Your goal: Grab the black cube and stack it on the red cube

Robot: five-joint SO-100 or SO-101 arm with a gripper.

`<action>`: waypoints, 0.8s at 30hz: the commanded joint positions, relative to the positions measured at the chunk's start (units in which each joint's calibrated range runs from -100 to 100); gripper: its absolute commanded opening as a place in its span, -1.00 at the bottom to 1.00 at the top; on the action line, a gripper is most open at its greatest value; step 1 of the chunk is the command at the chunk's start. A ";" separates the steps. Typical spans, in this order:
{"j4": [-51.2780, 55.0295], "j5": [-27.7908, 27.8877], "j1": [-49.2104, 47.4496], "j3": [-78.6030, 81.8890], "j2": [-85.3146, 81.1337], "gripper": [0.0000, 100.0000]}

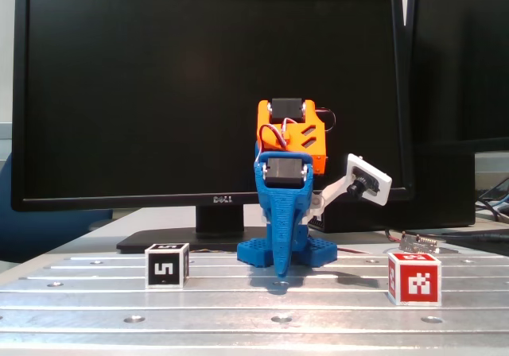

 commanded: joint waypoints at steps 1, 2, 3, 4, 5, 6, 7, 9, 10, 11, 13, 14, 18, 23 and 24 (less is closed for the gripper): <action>-0.53 -0.19 -0.10 0.09 0.07 -0.99; -0.61 -0.19 0.42 0.09 0.07 -0.99; -0.70 -0.19 0.56 0.09 -0.01 -0.99; -1.38 -0.19 0.56 0.09 -0.01 -0.99; -2.50 -0.19 0.56 0.09 -0.01 -0.99; -3.61 -0.19 0.05 0.09 -0.01 -0.99; -4.38 -0.19 -0.18 0.09 -0.01 -0.99; -5.74 -0.19 0.05 0.09 -0.01 -0.99; -6.17 -0.24 0.34 0.09 -0.01 -0.99; -6.43 -0.24 0.34 0.09 -0.01 -0.99; -6.43 -0.24 0.27 0.09 -0.01 -0.99; -6.43 -0.24 0.12 0.09 -0.01 -0.99; -8.74 -0.08 -0.25 -0.09 -0.01 -0.99; -8.31 0.23 -0.10 -4.61 2.75 -0.99; -8.31 0.23 -0.10 -6.06 4.25 -0.99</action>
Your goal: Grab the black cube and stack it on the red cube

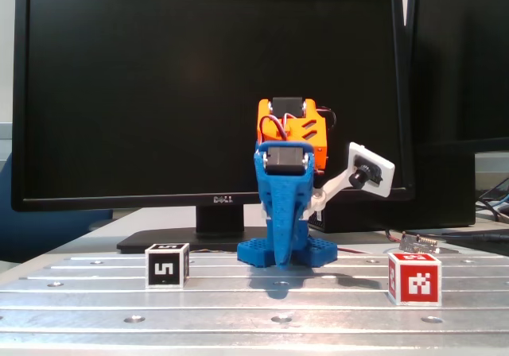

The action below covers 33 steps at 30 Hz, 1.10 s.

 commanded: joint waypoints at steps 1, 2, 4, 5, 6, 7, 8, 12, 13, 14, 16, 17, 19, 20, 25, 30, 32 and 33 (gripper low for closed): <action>-0.23 0.23 0.05 -6.15 4.90 -0.99; -0.49 0.29 0.05 -7.96 7.41 -0.99; -1.17 0.34 0.05 -12.48 13.84 -0.99; -1.34 0.71 0.05 -15.37 17.68 -0.99; -1.43 0.97 0.27 -18.09 21.94 -0.99; -1.43 1.02 0.42 -21.07 26.04 -0.99; -1.26 1.02 0.56 -24.06 29.97 -0.99; 0.20 1.13 1.30 -34.19 43.08 -0.99; 0.97 1.18 2.26 -36.54 45.34 -0.99; 1.74 1.23 3.29 -38.80 47.34 -0.99; 3.19 2.65 4.62 -43.15 50.93 -0.99; 4.22 4.44 5.14 -45.23 52.69 -0.99; 6.44 8.33 7.21 -49.02 55.78 -0.99; 7.21 9.91 8.68 -50.65 57.45 -0.99; 11.48 17.86 14.89 -59.88 65.55 -0.99; 16.36 27.69 22.49 -69.20 72.91 -0.99; 18.07 31.69 24.78 -72.63 75.66 -0.99; 18.67 33.79 25.96 -74.08 76.92 -0.99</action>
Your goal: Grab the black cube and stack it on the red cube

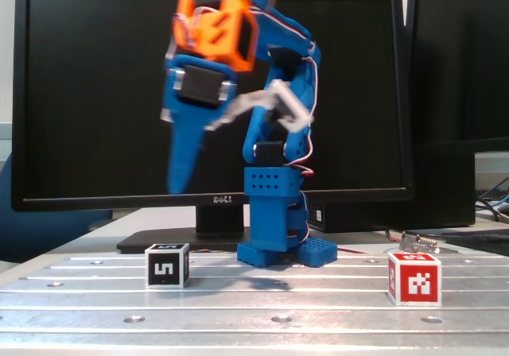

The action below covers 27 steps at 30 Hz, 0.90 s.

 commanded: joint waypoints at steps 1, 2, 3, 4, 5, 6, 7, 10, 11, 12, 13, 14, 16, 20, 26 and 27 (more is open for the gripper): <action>2.33 7.82 3.88 -7.05 3.50 -0.99; 2.93 10.45 4.92 -8.05 4.25 -0.99; 3.45 13.03 5.95 -8.86 5.09 -0.99; 3.70 15.66 7.06 -9.40 5.67 -0.99; 3.79 18.45 8.31 -9.49 6.26 -0.99; 3.79 21.39 9.49 -9.40 6.59 -0.99; 3.70 24.23 10.67 -9.13 7.09 -0.99; 3.70 30.76 13.41 -8.32 7.93 -0.99; 3.36 32.07 13.85 -7.14 8.26 -0.99; 3.27 33.18 14.14 -6.24 8.35 -0.99; 3.10 34.07 14.37 -5.51 8.43 -0.99; 3.02 34.65 14.44 -4.88 8.60 -0.99; 2.85 35.28 14.14 -3.43 8.60 -0.99; 2.85 39.07 11.93 0.10 9.26 -0.99; 3.36 42.12 9.49 2.00 9.26 -0.99; 3.79 42.91 9.64 2.09 9.01 -0.99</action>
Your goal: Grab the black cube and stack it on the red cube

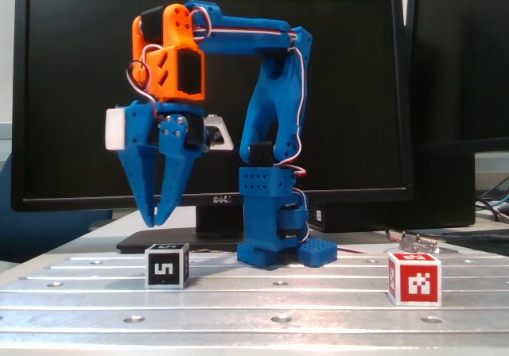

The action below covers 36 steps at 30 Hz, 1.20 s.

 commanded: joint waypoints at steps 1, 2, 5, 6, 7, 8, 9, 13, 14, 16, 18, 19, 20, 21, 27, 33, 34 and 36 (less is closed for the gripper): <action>1.64 3.40 0.08 0.54 -0.96 -0.99; 2.66 6.18 0.38 1.09 -1.04 -0.99; 2.40 10.81 3.55 2.72 -2.30 -0.98; 2.15 11.34 4.07 2.99 -2.46 -0.98; 2.06 11.87 4.51 3.26 -2.96 -0.98; 2.06 12.55 4.81 3.80 -3.47 -0.98; 2.06 13.18 5.18 4.25 -3.72 -0.98; 2.15 14.08 7.39 4.62 -4.22 -0.98; 2.40 14.23 7.69 4.62 -4.22 -0.98; 2.75 14.39 7.91 4.62 -4.30 -0.99; 2.75 15.34 9.09 4.71 -4.30 -0.99; 2.75 15.86 9.76 4.71 -4.30 -0.99; 2.83 16.28 10.35 4.71 -4.30 -0.99; 2.83 16.55 10.72 4.71 -4.30 -0.99; 2.83 16.86 11.38 4.71 -4.30 -0.95; 2.15 16.86 11.08 4.62 -3.97 -0.72; 2.15 16.86 10.94 4.62 -3.88 -0.70; 2.06 16.86 10.86 4.62 -3.72 -0.64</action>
